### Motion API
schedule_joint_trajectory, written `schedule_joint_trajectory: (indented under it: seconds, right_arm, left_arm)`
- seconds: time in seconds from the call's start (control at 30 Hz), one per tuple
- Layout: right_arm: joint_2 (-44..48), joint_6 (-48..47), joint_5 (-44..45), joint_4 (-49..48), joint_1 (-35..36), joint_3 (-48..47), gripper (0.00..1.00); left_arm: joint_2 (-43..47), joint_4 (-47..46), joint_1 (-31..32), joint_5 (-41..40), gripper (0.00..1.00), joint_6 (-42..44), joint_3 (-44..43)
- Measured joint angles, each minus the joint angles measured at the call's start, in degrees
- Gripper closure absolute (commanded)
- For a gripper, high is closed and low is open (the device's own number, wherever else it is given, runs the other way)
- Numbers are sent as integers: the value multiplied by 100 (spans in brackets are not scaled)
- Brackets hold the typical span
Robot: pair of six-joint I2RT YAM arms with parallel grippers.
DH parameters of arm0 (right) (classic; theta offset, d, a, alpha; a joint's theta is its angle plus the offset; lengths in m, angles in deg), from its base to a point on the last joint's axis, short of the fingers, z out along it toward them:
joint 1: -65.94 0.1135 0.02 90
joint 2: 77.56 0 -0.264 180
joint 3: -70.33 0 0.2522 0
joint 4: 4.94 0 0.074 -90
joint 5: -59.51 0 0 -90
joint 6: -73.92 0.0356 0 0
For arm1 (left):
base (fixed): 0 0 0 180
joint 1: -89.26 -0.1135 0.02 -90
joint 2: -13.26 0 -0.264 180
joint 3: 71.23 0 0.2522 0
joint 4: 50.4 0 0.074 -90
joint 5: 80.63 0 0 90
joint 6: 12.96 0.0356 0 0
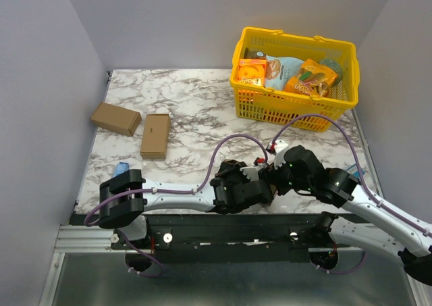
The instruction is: Fold the paper box
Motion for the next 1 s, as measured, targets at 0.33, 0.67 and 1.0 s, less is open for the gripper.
schedule_joint_trajectory:
  seconds: [0.33, 0.67, 1.0]
  right_arm:
    - [-341, 402, 822, -52, 732, -35, 46]
    - [-680, 586, 946, -37, 1038, -269, 61]
    - [-1340, -151, 938, -826, 1097, -411, 62]
  left_arm:
    - [20, 76, -39, 50, 100, 24, -4]
    - [131, 76, -109, 44, 100, -81, 107]
    - [717, -50, -352, -2, 100, -111, 730]
